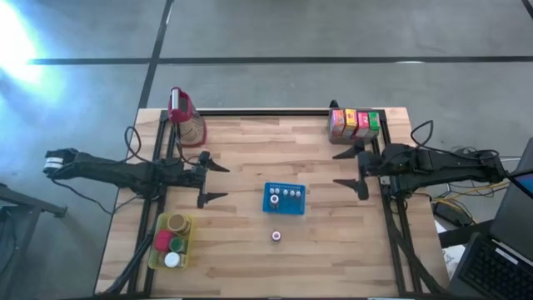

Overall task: Pick & Place Kitchen Items
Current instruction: Put the large pink food coloring bottle into the blue bin

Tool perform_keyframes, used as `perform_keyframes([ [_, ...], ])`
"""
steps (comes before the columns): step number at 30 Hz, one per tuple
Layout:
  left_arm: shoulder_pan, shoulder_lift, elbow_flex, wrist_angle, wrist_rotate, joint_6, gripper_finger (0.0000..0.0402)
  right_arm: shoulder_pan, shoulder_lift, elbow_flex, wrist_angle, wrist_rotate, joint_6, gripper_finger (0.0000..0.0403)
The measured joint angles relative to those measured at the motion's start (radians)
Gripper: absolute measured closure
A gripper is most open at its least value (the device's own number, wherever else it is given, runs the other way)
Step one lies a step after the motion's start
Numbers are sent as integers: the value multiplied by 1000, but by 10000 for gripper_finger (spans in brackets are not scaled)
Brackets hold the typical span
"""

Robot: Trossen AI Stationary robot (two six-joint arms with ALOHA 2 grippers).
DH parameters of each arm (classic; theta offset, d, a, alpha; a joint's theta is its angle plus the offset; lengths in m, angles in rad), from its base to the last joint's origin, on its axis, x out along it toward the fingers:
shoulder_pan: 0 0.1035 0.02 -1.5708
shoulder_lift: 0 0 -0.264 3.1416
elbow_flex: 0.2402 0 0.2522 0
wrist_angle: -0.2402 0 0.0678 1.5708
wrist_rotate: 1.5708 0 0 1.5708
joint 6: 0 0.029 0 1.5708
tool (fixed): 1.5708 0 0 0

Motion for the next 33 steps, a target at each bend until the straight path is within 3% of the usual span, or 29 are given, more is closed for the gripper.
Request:
perform_keyframes([
  [6,0,0,0,0,0,0,12,0,26,0,166,23,119,39],
  [12,0,0,0,0,0,0,12,-1,112,0,406,41,102,39],
  [17,0,0,0,0,0,0,12,0,209,1,604,18,-19,39],
  [23,0,0,0,0,0,0,12,20,336,103,566,19,-12,39],
  [27,0,0,0,0,0,0,12,79,446,234,412,24,-46,39],
  [33,0,0,0,-1,0,0,12,180,620,459,125,136,-50,39],
])
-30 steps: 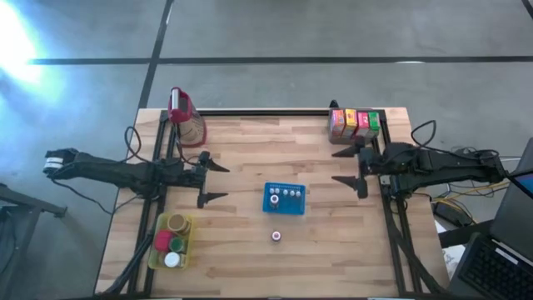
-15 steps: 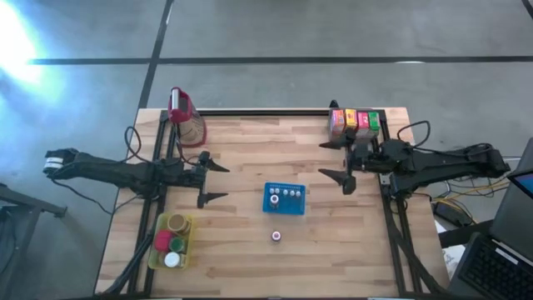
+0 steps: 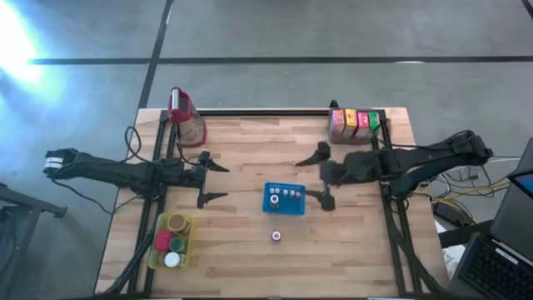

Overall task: Pick & Place Kitchen Items
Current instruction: Put the large pink food coloring bottle into the blue bin

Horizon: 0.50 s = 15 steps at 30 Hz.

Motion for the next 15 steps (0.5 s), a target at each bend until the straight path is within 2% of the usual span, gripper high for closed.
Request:
perform_keyframes([
  [6,0,0,0,0,0,0,12,86,155,154,-181,49,45,39],
  [15,0,0,0,-3,0,0,12,219,331,271,-268,92,189,39],
])
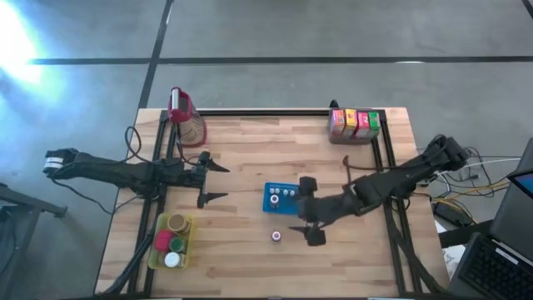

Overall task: Pick & Place Kitchen Items
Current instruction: Put the large pink food coloring bottle into the blue bin

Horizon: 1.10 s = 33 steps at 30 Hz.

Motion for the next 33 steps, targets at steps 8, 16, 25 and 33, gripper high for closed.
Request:
perform_keyframes([
  [8,0,0,0,-6,0,0,12,57,65,91,-101,4,54,53],
  [16,0,0,0,-13,0,0,12,67,80,90,-151,69,135,151],
  [25,0,0,0,-14,0,0,12,62,86,77,-177,21,144,206],
  [33,0,0,0,-14,0,0,12,60,108,69,-113,15,147,213],
])
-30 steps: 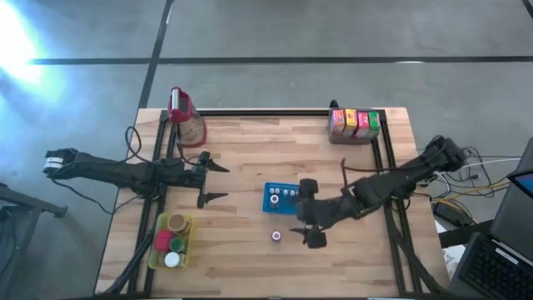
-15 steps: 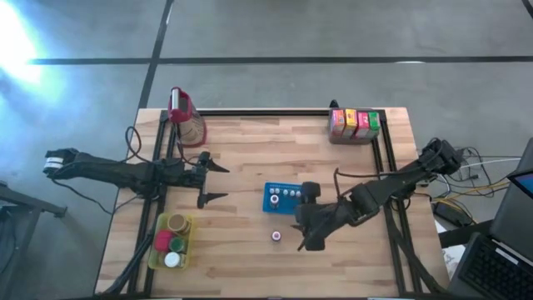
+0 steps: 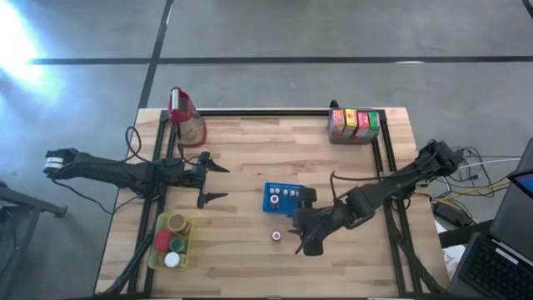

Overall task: Pick & Place Kitchen Items
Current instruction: Put the large pink food coloring bottle into the blue bin

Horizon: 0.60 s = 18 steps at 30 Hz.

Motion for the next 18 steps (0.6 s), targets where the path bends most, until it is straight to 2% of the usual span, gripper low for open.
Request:
perform_keyframes([
  [10,0,1,0,-9,0,0,12,-13,106,-2,53,-59,13,191],
  [15,0,6,0,-15,0,0,12,-26,143,-2,78,-143,48,180],
  [18,0,7,0,-23,0,0,12,-28,150,-5,83,-152,57,172],
])
